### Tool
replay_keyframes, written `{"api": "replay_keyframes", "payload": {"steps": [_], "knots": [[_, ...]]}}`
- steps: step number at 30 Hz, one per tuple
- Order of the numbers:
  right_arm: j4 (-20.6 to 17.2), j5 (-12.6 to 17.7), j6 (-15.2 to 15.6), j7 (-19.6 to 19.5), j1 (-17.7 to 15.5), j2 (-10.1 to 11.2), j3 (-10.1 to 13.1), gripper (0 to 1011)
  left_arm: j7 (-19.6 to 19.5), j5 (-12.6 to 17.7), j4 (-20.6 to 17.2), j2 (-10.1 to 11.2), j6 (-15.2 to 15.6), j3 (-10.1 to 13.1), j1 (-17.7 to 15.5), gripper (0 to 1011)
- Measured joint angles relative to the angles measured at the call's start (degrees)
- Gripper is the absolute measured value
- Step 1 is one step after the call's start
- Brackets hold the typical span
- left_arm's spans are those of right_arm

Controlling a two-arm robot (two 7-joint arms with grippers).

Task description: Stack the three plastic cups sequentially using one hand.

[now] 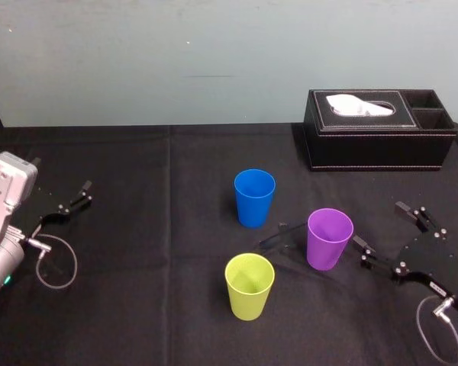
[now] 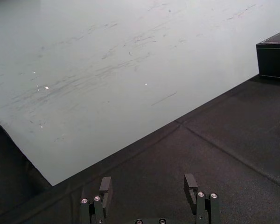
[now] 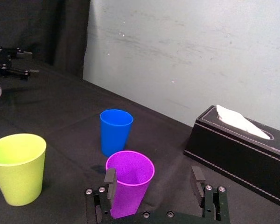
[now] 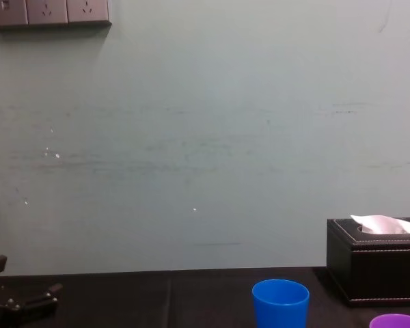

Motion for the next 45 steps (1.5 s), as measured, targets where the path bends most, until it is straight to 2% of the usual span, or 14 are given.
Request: {"api": "replay_keyframes", "payload": {"steps": [21, 45], "knots": [[2.2, -2.1, 1.4, 3.1, -0.3, -3.2, -0.5, 1003, 0.0, 0.0, 0.0, 0.0, 0.0, 0.0, 0.0, 1010], [6.0, -2.2, 4.1, 7.5, 2.0, -7.6, -0.1, 1003, 0.0, 0.0, 0.0, 0.0, 0.0, 0.0, 0.0, 1010]]}}
